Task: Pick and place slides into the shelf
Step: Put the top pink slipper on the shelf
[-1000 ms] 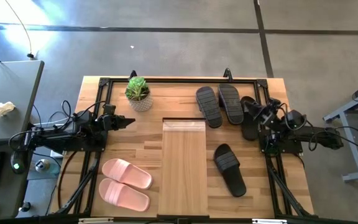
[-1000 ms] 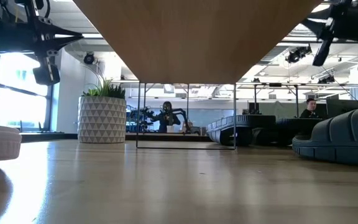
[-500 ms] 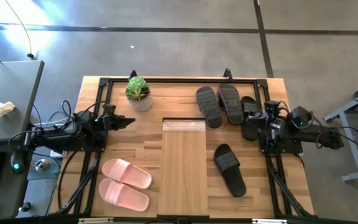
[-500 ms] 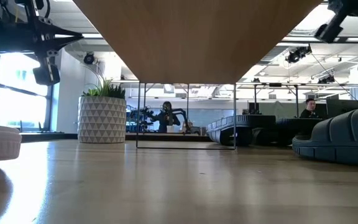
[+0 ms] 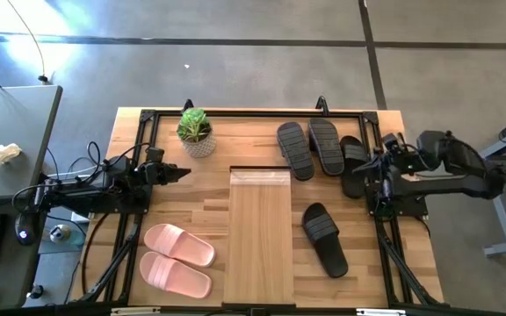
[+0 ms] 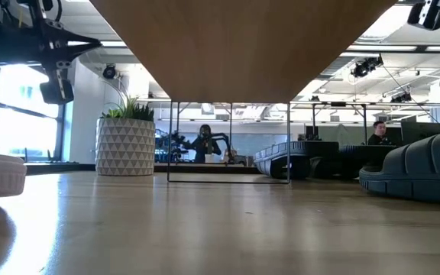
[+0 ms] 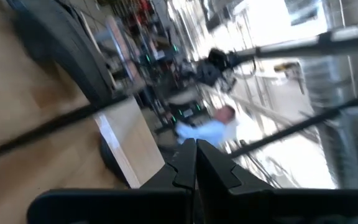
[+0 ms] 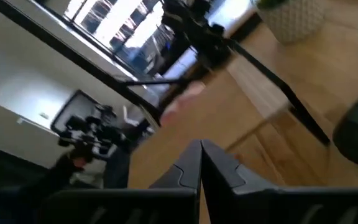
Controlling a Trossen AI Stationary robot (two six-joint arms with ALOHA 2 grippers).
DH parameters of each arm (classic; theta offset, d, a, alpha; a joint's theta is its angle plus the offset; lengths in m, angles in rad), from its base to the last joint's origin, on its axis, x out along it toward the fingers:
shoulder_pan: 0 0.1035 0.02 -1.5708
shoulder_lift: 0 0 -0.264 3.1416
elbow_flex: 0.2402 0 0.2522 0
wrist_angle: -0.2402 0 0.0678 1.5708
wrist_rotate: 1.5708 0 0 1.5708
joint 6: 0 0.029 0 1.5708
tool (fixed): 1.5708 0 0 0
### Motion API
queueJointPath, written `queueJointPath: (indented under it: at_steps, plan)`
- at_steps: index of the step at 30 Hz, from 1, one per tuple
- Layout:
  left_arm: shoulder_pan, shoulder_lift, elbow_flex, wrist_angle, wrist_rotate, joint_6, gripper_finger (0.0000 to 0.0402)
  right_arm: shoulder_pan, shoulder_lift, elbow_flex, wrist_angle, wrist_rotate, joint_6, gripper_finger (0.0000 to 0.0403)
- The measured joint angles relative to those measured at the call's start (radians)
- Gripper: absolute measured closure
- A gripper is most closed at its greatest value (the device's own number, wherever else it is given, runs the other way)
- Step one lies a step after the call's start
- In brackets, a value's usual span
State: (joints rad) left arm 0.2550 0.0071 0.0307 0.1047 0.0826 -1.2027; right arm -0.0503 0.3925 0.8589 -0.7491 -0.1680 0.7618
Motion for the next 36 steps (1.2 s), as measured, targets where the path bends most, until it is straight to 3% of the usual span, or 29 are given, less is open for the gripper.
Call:
queueJointPath:
  at_steps: [5, 11, 16, 21, 28, 33, 36]
  plan:
    - [0.0, 0.0, 0.0, 0.0, 0.166, -0.176, 0.0401, 0.02, 0.109, 0.076, -0.166, 0.004, -0.003, 0.0402]
    - [0.0, 0.003, 0.064, -0.051, 0.215, -0.268, 0.0401, 0.041, 0.167, 0.06, -0.254, 0.037, 0.0, 0.0402]
    - [0.0, 0.004, 0.199, -0.258, 0.214, -0.267, 0.0401, 0.055, 0.176, 0.022, -0.256, 0.051, 0.02, 0.0402]
    - [0.0, 0.036, 0.388, -0.648, 0.164, -0.26, 0.0402, 0.06, 0.177, 0.01, -0.253, 0.084, 0.019, 0.0402]
    - [0.0, 0.244, 0.636, -1.002, 0.113, -0.211, 0.0402, 0.06, 0.177, 0.01, -0.252, 0.106, 0.015, 0.0402]
    - [0.0, 0.486, 0.787, -1.153, 0.185, -0.117, 0.0401, 0.06, 0.177, 0.01, -0.252, 0.112, 0.015, 0.0402]
    - [-0.015, 0.638, 0.875, -1.332, 0.236, -0.05, 0.0402, 0.06, 0.177, 0.009, -0.252, 0.11, 0.02, 0.0402]
